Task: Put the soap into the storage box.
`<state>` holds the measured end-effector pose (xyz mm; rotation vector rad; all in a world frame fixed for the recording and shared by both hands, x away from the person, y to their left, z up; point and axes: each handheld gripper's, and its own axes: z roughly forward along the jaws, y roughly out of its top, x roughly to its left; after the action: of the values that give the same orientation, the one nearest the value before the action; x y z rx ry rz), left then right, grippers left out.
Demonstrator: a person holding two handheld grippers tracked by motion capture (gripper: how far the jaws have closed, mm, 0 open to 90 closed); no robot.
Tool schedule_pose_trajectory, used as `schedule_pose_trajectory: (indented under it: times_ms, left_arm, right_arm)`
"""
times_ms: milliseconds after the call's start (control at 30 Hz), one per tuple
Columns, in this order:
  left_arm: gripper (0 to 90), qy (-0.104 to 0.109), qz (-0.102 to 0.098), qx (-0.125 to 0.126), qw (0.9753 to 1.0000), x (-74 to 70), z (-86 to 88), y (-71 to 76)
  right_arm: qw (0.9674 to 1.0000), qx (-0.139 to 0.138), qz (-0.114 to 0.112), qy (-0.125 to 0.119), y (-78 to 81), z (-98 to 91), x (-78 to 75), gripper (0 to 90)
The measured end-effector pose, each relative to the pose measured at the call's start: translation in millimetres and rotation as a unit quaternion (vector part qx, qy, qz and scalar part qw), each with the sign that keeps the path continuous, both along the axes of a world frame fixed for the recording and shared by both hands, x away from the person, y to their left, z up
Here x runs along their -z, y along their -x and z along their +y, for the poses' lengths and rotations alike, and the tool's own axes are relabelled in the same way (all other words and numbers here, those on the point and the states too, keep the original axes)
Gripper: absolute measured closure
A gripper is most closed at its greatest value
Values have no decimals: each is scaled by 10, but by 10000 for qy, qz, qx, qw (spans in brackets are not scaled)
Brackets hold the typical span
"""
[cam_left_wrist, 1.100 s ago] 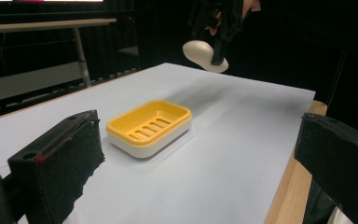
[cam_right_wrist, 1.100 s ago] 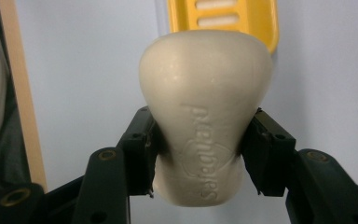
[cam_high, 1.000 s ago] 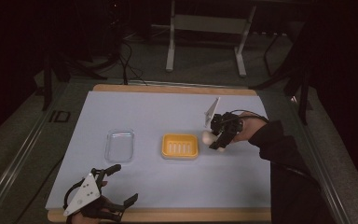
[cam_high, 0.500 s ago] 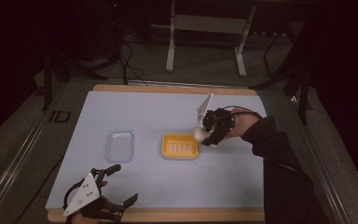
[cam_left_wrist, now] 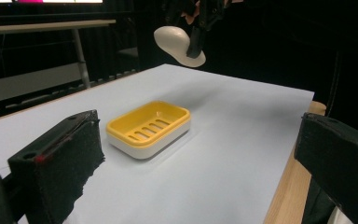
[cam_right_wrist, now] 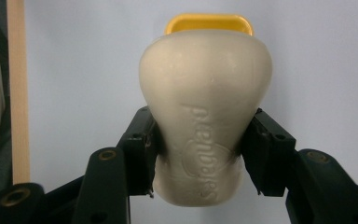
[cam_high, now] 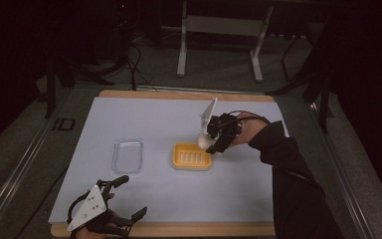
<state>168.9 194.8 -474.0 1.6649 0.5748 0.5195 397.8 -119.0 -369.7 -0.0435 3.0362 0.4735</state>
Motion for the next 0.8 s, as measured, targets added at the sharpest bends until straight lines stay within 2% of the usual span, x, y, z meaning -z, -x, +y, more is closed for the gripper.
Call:
schedule_pose_trajectory:
  times_ms: [533,800]
  left_arm:
    - [11,-15,-1,14,10000,0,0,7]
    - [11,-11,-15,21,10000,-3,1,12]
  right_arm:
    - [9990,-274,-49,-344,-7,258,-38,497]
    - [9989,-249,1,-397,-78,272,93,497]
